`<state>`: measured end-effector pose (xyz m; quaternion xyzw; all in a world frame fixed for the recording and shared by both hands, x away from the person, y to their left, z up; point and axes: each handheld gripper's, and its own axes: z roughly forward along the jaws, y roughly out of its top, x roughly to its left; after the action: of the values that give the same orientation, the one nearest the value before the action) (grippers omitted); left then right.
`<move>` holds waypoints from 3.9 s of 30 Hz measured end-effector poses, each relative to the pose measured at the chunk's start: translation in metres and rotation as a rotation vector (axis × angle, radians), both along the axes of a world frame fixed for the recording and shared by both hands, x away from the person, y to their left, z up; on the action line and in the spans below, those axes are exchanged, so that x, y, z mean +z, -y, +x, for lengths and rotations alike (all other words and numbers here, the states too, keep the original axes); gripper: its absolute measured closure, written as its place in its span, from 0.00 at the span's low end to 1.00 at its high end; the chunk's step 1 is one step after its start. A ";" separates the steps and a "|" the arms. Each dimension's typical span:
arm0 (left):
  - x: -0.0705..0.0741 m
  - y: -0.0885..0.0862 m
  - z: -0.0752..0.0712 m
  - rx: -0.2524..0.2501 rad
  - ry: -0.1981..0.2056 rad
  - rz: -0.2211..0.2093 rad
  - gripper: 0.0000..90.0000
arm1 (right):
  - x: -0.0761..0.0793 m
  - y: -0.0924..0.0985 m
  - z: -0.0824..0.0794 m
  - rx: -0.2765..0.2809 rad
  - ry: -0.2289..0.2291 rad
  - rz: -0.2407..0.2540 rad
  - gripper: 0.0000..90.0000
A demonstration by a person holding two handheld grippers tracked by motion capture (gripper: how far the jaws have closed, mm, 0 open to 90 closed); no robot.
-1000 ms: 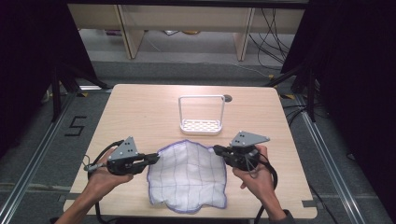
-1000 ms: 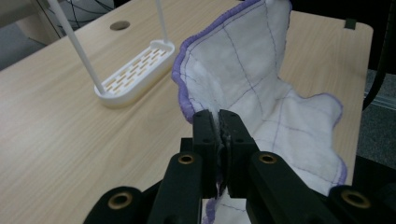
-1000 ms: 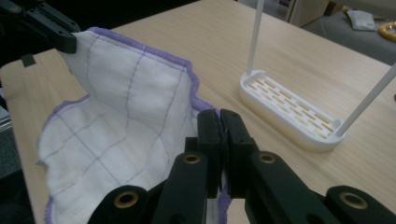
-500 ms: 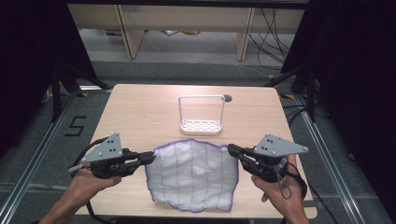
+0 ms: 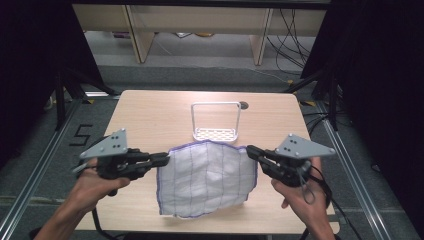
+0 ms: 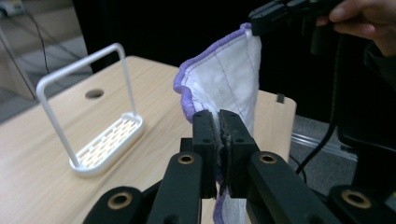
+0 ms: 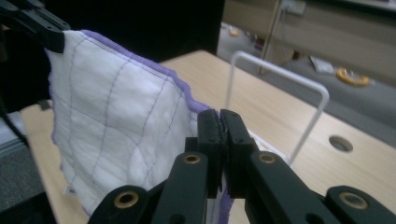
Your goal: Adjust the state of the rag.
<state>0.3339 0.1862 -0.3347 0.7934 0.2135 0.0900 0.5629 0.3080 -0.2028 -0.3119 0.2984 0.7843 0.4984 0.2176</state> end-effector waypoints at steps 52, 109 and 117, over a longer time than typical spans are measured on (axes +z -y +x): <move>-0.156 -0.003 -0.002 0.174 -0.209 0.204 0.46 | -0.152 -0.002 0.036 -0.093 -0.333 -0.144 0.53; -0.162 0.005 -0.026 0.137 -0.199 0.195 0.47 | -0.162 0.022 -0.009 -0.120 -0.355 -0.122 0.60; -0.159 -0.003 0.004 0.234 -0.177 0.200 0.44 | -0.162 0.020 0.023 -0.159 -0.318 -0.122 0.58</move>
<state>0.3376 0.1890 -0.4940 0.8201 0.3429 0.1057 0.4458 0.3308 -0.2231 -0.4734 0.4208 0.8115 0.3777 0.1472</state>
